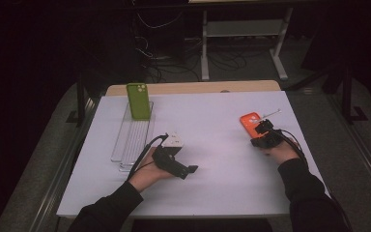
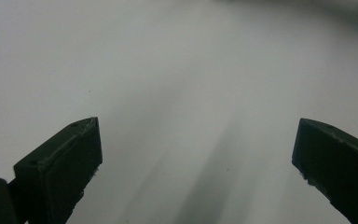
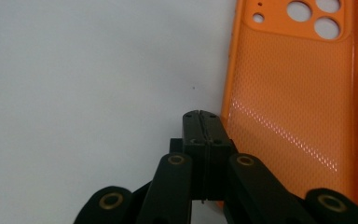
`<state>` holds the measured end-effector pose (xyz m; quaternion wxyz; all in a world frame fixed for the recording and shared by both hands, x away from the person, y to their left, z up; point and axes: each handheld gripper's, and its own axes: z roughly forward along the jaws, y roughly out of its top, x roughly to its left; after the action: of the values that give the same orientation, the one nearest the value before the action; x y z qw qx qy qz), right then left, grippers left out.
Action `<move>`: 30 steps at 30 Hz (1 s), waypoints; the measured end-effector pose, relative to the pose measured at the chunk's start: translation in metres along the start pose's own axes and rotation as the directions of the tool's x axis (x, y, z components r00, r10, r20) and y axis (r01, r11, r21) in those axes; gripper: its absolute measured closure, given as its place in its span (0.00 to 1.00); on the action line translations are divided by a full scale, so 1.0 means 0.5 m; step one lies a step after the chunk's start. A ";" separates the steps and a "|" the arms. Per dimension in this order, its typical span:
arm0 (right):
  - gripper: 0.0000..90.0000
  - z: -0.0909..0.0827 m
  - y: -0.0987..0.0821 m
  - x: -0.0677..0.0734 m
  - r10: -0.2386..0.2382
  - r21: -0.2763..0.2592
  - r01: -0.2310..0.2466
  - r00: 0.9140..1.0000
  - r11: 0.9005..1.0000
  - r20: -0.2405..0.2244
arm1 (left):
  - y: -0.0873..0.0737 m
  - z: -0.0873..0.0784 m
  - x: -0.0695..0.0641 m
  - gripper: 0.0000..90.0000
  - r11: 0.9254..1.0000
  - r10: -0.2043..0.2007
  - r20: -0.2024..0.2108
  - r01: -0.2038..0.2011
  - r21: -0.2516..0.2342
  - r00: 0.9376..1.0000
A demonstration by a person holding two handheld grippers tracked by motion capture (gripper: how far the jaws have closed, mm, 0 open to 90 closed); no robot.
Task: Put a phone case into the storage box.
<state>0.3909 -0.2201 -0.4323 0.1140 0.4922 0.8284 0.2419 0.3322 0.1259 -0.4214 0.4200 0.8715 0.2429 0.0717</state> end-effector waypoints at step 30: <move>0.08 -0.093 -0.095 0.130 -0.147 -0.337 0.088 0.977 0.937 -0.155 | 0.000 0.001 -0.004 0.01 1.000 -0.003 0.028 0.004 -0.005 1.000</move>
<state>0.3031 -0.1957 -0.4136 0.1344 0.3922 0.8113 0.4121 0.3308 0.1246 -0.4217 0.4256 0.8709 0.2384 0.0593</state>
